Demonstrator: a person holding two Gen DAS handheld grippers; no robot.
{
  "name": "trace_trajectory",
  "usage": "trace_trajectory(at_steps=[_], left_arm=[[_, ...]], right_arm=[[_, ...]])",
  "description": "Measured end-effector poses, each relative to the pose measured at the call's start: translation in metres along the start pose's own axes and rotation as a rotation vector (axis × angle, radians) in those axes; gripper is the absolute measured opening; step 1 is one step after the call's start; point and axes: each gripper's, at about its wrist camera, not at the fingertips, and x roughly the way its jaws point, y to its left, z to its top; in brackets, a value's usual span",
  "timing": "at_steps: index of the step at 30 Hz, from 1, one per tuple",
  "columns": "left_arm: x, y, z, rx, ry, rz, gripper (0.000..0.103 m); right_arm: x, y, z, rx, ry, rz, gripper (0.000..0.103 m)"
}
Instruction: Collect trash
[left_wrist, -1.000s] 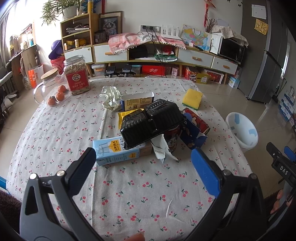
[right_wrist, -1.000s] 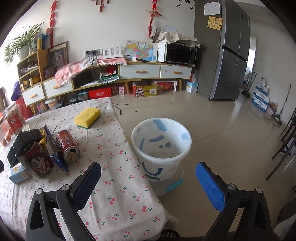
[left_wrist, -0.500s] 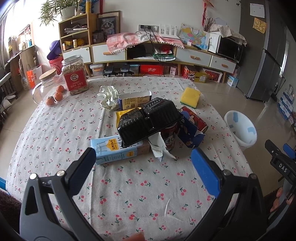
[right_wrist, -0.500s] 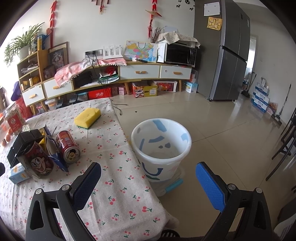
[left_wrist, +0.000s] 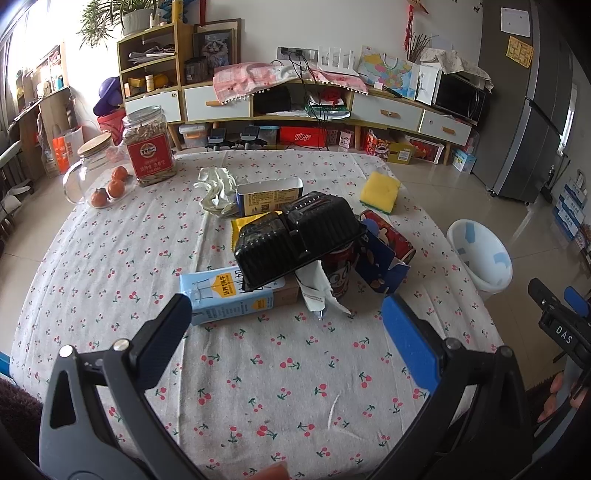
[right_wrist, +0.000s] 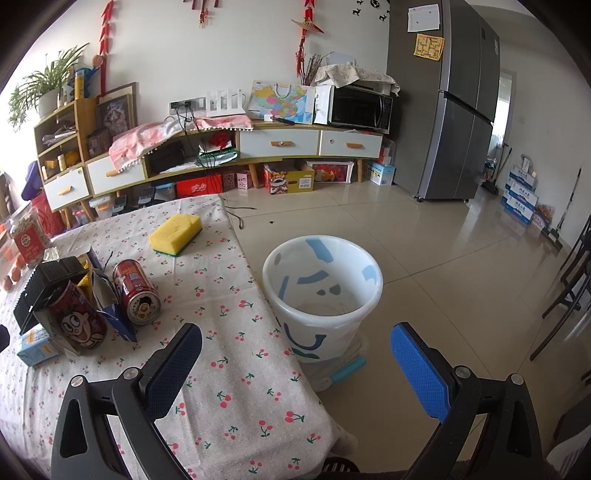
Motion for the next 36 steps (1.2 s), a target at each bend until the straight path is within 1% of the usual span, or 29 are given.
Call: trace_trajectory(at_steps=[18, 24, 32, 36], left_arm=[[0.001, 0.012, 0.001, -0.021, 0.003, -0.016, 0.102], [0.004, 0.02, 0.003, -0.027, 0.022, -0.033, 0.102], [0.009, 0.03, 0.014, -0.006, 0.084, -0.072, 0.102], [0.011, 0.039, 0.022, -0.002, 0.109, -0.081, 0.102]], right_arm=[[-0.001, 0.003, -0.001, -0.008, -0.002, -0.004, 0.103], [-0.002, 0.004, 0.003, -0.02, 0.017, 0.025, 0.103], [0.005, 0.022, 0.019, -0.106, 0.068, 0.072, 0.103], [0.014, 0.029, 0.03, -0.113, 0.143, 0.138, 0.103]])
